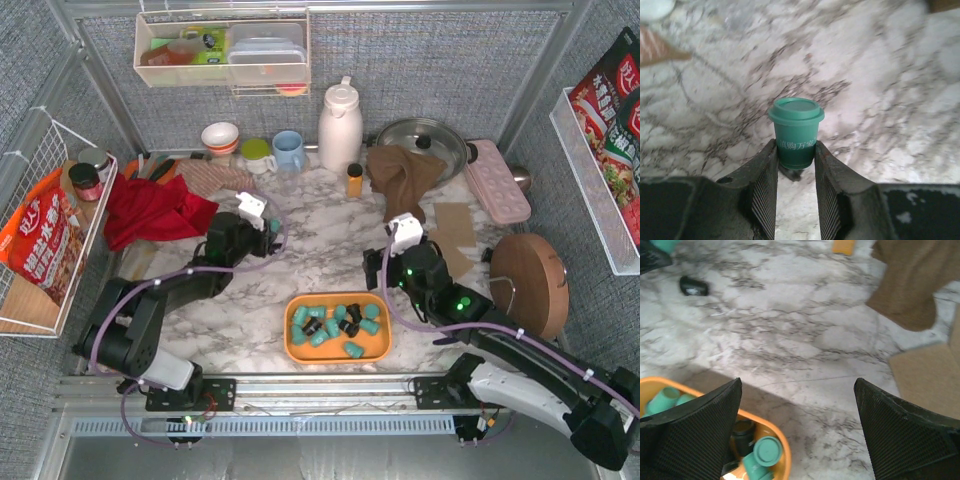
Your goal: Mix the coffee capsules in the storage basket
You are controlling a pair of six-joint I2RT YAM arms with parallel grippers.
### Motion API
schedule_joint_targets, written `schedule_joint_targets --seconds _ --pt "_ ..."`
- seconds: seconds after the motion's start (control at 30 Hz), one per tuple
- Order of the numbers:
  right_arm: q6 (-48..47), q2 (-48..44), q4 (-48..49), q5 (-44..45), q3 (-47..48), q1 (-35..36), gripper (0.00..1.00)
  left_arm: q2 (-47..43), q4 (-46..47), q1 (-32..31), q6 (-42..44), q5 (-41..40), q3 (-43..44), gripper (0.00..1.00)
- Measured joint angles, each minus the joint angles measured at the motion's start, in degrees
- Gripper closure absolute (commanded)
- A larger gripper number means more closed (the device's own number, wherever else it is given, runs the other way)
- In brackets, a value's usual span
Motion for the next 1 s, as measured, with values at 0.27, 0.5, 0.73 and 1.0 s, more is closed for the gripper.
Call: schedule_joint_targets --seconds 0.27,0.5,0.73,1.0 --pt "1.44 5.62 -5.84 -14.43 10.58 0.0 0.02 -11.72 20.5 -5.46 2.71 10.4 -13.75 0.67" --pt "6.99 9.53 -6.97 -22.71 16.37 0.0 0.08 -16.41 32.15 -14.43 2.73 9.42 -21.07 0.67" --pt "13.68 14.21 -3.5 -27.82 17.73 0.28 0.14 -16.87 38.56 -20.06 2.75 4.96 -23.32 0.68" --pt "17.77 18.82 -0.2 -30.47 18.97 0.68 0.2 -15.85 41.38 -22.75 3.15 3.45 -23.85 0.68"
